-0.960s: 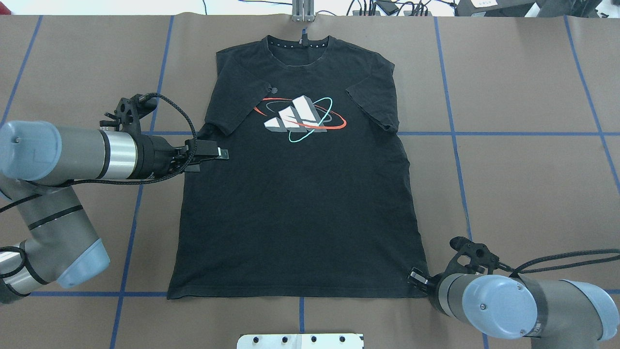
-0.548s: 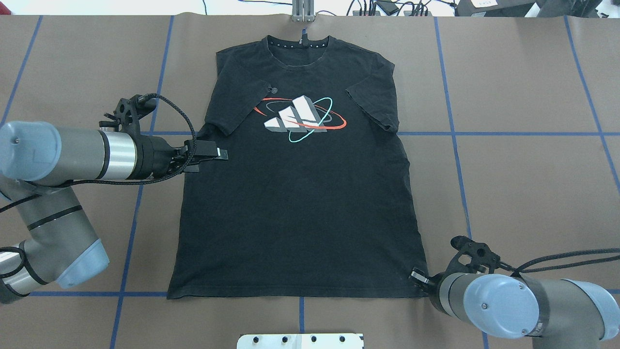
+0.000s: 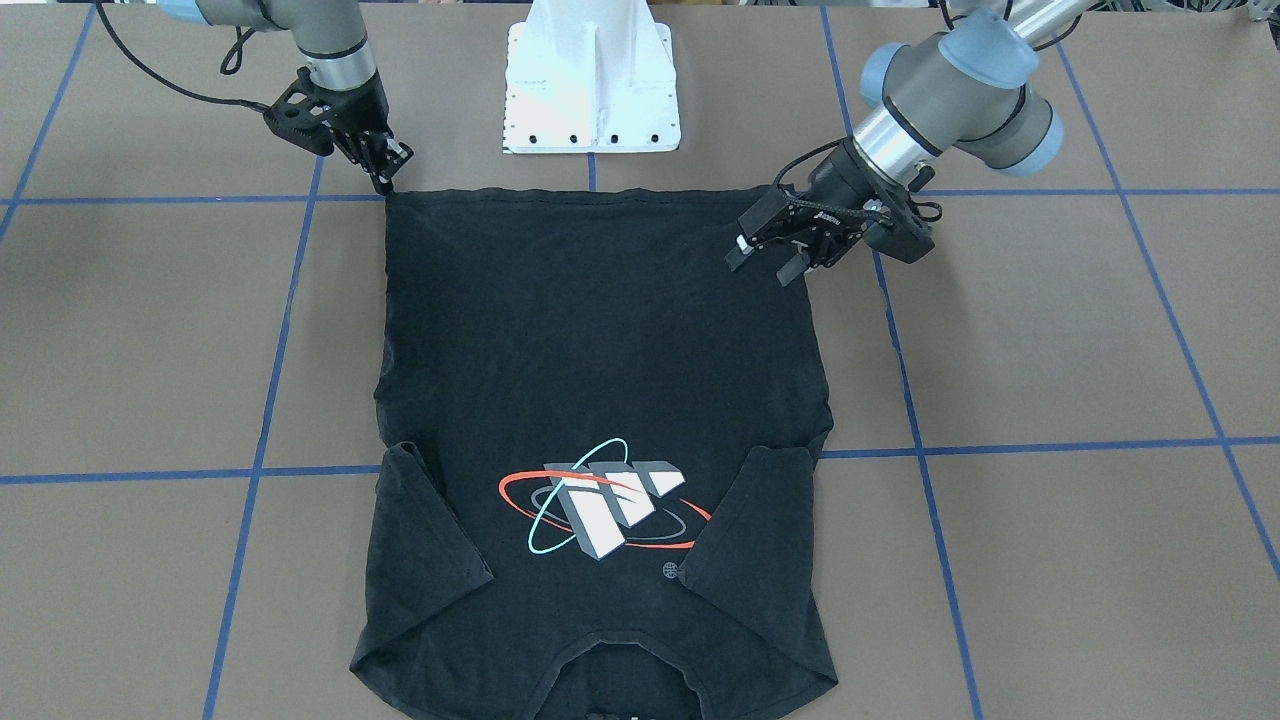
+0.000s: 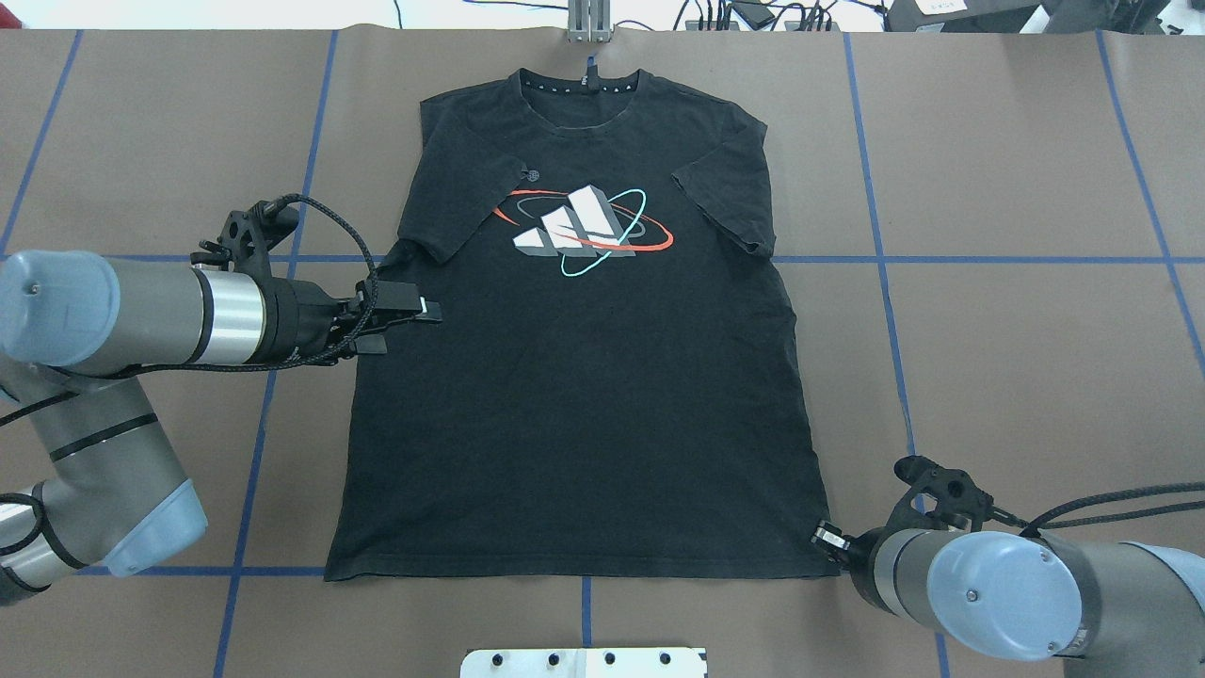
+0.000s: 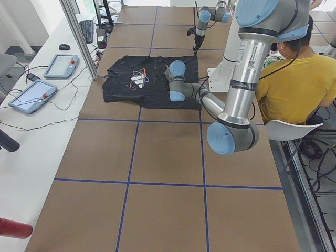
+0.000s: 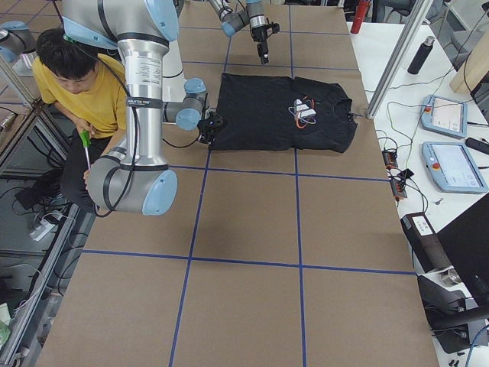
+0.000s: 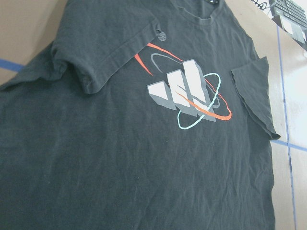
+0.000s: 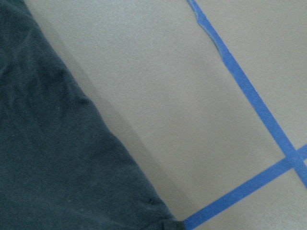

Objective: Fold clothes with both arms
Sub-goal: 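Move the left gripper down the shirt side to the near hem corner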

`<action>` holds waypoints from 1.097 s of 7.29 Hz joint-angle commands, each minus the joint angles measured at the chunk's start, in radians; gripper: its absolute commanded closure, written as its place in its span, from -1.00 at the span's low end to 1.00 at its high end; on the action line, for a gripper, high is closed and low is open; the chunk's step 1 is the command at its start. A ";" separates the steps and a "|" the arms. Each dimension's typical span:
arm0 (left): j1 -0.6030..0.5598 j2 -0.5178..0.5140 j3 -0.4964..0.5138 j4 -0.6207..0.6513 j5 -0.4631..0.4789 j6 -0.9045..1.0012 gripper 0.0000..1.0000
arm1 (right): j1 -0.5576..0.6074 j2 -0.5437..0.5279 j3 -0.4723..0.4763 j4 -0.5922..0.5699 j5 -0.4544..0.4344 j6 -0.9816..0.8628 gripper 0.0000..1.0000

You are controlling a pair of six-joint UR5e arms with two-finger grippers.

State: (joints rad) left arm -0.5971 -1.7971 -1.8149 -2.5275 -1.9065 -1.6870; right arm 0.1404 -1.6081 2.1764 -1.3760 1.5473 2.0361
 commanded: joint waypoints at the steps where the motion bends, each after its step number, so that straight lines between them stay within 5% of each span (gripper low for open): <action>1: 0.130 0.060 -0.111 0.120 0.091 -0.135 -0.98 | -0.002 -0.012 0.020 -0.002 0.001 0.000 1.00; 3: 0.151 0.059 -0.167 0.263 0.116 -0.135 -0.98 | -0.011 -0.004 0.002 -0.008 0.001 0.000 -0.13; 4: 0.154 0.059 -0.169 0.268 0.116 -0.138 -0.98 | -0.021 -0.006 -0.010 -0.009 -0.003 0.001 -0.47; 8: 0.161 0.064 -0.169 0.271 0.116 -0.138 -0.98 | -0.047 0.013 -0.044 -0.009 -0.047 0.001 -0.42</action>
State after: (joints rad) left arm -0.4366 -1.7348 -1.9832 -2.2591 -1.7902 -1.8264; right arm 0.0978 -1.5985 2.1430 -1.3852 1.5033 2.0371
